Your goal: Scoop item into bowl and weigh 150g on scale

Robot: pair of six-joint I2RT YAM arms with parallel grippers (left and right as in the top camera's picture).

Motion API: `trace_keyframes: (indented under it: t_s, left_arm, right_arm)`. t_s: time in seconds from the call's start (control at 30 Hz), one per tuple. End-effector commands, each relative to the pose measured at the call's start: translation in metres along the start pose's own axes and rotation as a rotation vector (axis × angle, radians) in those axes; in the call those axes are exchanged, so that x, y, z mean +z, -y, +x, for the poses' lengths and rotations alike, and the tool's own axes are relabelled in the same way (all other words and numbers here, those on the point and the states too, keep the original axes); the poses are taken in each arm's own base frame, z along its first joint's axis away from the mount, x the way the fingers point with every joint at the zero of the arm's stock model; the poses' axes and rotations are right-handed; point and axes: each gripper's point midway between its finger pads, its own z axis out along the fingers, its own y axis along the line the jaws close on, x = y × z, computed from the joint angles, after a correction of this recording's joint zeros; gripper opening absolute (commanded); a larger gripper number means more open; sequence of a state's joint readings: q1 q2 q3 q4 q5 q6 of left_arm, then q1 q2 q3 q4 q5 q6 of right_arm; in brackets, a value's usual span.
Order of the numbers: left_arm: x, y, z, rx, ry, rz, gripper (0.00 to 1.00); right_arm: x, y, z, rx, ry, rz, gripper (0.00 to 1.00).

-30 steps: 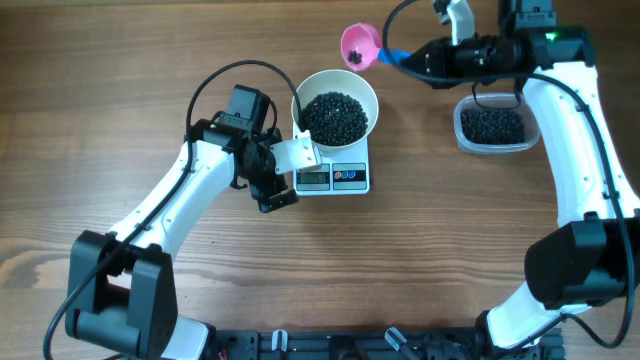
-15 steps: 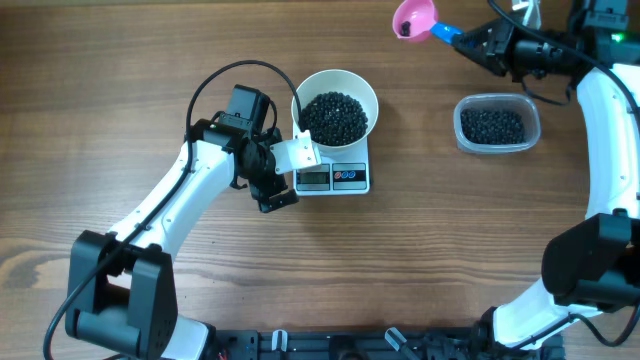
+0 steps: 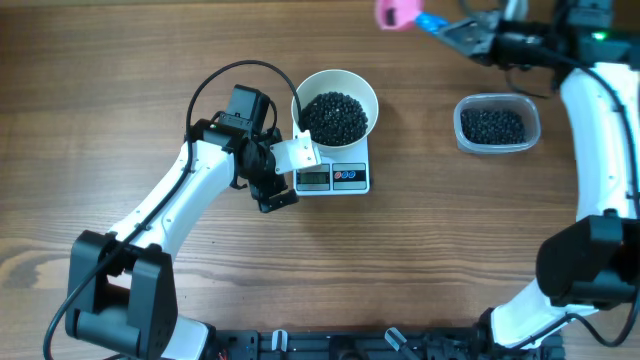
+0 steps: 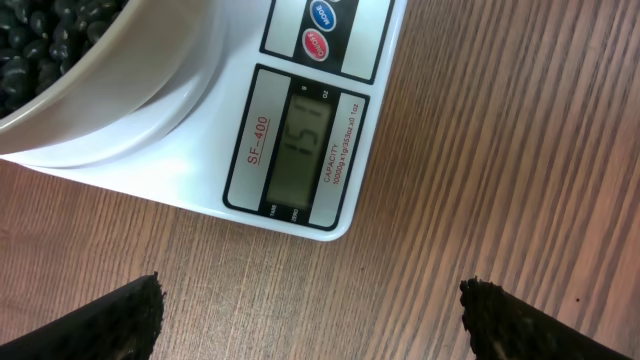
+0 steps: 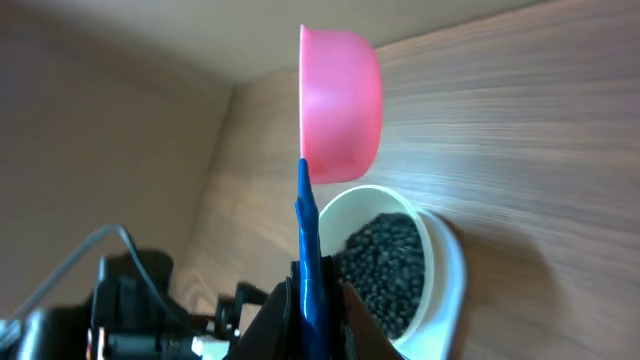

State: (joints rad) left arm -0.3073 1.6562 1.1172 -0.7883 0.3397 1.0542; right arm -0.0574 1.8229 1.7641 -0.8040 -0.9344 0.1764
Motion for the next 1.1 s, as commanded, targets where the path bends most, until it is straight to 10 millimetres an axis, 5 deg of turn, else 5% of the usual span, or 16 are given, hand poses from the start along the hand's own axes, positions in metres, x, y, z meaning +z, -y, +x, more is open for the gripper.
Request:
trace_keyframes:
  t_s: [0.0,0.3,0.8,1.07]
  left_arm:
    - [0.004,0.004,-0.001,0.015,0.009,0.023,1.0]
    - [0.004,0.004,-0.001,0.015,0.009,0.023,1.0]
    - [0.004,0.003,-0.001,0.016,0.008,0.018,1.0]
    - [0.004,0.003,-0.001,0.016,0.008,0.018,1.0]
  right_arm:
    - [0.026,-0.044,0.012,-0.269,-0.047,-0.031,0.04]
    - [0.069,-0.045,0.078,-0.391,-0.277,0.115,0.04]
    - [0.105,0.018,0.108,-0.298,-0.427,0.229,0.04]
    - [0.108,0.037,0.112,-0.189,-0.436,0.314,0.04]
